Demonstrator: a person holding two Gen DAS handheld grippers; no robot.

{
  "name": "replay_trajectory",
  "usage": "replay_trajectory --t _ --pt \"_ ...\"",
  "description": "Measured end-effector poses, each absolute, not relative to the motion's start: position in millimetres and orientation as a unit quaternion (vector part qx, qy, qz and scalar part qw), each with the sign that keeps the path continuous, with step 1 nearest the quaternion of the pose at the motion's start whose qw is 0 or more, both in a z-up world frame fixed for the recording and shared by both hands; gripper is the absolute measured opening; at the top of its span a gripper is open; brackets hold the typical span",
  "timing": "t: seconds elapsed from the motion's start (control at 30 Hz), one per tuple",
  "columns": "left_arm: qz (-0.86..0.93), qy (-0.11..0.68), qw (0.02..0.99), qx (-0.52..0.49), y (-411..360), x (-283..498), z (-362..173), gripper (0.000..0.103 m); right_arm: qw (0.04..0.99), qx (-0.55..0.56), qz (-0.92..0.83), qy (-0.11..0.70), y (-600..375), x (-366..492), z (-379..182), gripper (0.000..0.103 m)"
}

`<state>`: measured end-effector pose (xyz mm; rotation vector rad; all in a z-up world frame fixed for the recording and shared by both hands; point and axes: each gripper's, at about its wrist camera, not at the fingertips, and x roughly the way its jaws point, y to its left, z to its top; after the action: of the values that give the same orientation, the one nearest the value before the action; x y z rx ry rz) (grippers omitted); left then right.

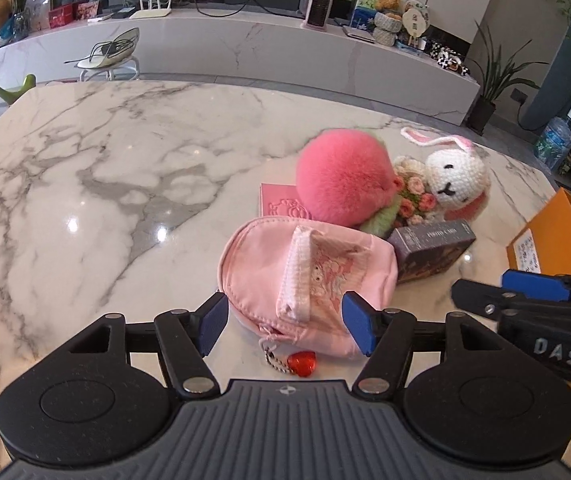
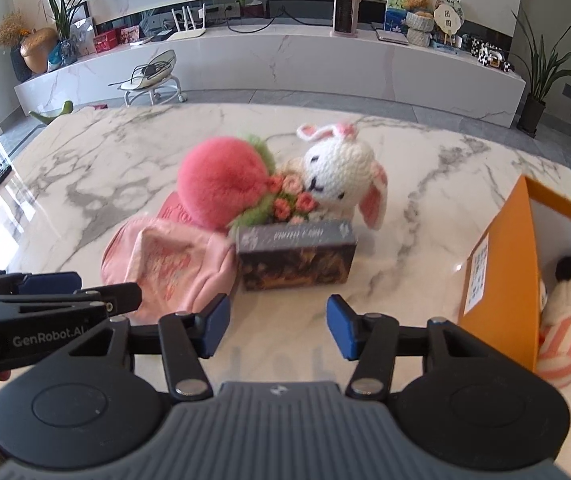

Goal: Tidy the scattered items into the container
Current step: 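Grasp the pink bag with the left tool while the right tool grasps the knitted bunny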

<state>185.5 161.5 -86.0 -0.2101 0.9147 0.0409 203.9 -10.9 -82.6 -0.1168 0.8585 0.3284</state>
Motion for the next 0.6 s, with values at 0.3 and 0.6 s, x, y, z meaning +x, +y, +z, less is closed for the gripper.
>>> replay_trajectory --t 0.3,0.6 --pt "0.035 0.472 0.875 -0.105 167 212 -103 0.08 0.904 -0.046 0.141 0.401 -14 241 -77 0.064" --pt "0.028 0.486 0.867 -0.111 172 227 -113 0.088 0.916 -0.038 0.108 0.384 -15 283 -76 0.076"
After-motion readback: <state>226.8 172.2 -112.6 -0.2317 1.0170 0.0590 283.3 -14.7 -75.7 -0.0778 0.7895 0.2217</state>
